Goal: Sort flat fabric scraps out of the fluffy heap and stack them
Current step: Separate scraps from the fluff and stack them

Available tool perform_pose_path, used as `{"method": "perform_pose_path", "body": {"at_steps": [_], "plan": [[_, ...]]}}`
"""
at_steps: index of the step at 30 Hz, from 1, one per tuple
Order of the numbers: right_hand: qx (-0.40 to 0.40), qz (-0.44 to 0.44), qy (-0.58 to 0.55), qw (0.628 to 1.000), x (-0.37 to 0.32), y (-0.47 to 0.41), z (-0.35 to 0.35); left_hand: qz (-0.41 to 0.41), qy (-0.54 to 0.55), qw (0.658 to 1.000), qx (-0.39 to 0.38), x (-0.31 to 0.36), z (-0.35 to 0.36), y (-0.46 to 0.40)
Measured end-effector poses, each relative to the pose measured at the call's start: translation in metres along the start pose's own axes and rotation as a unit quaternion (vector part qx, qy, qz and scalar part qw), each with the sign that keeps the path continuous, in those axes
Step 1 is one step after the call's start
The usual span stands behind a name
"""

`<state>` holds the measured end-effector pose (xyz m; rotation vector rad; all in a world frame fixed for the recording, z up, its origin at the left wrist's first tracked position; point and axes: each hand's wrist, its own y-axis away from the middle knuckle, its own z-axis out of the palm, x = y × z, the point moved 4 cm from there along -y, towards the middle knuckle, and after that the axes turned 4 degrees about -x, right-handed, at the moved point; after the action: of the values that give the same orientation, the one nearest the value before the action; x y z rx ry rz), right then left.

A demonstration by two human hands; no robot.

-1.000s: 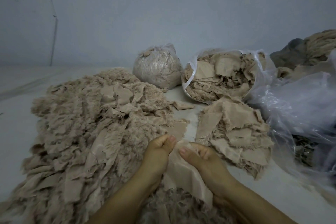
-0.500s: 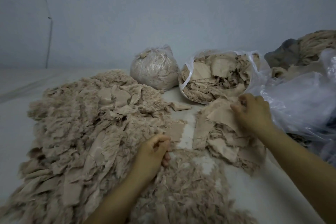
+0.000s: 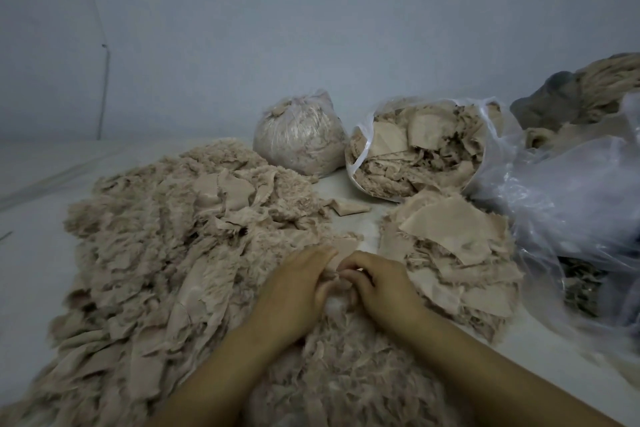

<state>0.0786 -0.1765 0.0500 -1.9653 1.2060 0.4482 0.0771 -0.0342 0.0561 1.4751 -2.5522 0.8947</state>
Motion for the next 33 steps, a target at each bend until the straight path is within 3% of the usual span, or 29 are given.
{"method": "perform_pose_path", "body": {"at_steps": [2,4,6,7,12,14,16,18,20,22,24,27,29,33], "plan": [[-0.003,-0.023,-0.043,0.999,-0.005,0.010,-0.004,-0.041,-0.080,0.996,-0.027,-0.016,0.000,-0.004],[0.044,-0.002,-0.132,0.990,-0.002,0.017,-0.018,-0.080,-0.131,0.987,-0.035,-0.030,-0.003,-0.004],[0.090,0.045,-0.239,0.966,0.008,0.021,-0.033,-0.095,-0.080,0.992,0.006,-0.038,-0.004,-0.002],[0.073,0.062,-0.268,0.959,0.010,0.021,-0.036,-0.088,-0.033,0.995,0.039,-0.036,-0.006,0.000],[-0.231,0.057,-0.158,0.958,0.006,0.033,-0.005,-0.079,0.068,0.991,0.081,-0.011,-0.008,0.004],[-0.211,0.038,-0.133,0.968,0.003,0.032,-0.001,-0.067,0.053,0.992,0.096,-0.005,-0.014,0.004],[-0.135,0.067,-0.160,0.976,0.005,0.028,-0.003,-0.034,-0.050,0.987,0.150,-0.005,-0.024,0.004],[-0.109,0.091,-0.175,0.974,0.010,0.028,-0.003,-0.098,-0.140,0.971,0.168,-0.016,-0.033,0.005],[-0.126,0.096,-0.151,0.976,0.012,0.032,0.000,-0.203,-0.145,0.964,0.092,-0.034,-0.035,0.006],[-0.131,0.102,-0.154,0.974,0.012,0.034,0.001,-0.224,-0.083,0.971,0.028,-0.044,-0.030,0.008],[-0.112,0.115,-0.206,0.965,0.010,0.033,0.003,-0.188,0.059,0.979,0.057,-0.041,-0.030,0.009],[-0.089,0.125,-0.278,0.948,0.002,0.028,0.003,-0.174,0.320,0.927,0.088,-0.026,-0.038,0.009],[-0.103,0.130,-0.339,0.926,-0.004,0.024,0.006,-0.138,0.443,0.883,0.066,-0.014,-0.039,0.010],[-0.083,0.141,-0.351,0.922,-0.008,0.023,0.009,-0.088,0.471,0.877,-0.019,-0.002,-0.033,0.012]]}}
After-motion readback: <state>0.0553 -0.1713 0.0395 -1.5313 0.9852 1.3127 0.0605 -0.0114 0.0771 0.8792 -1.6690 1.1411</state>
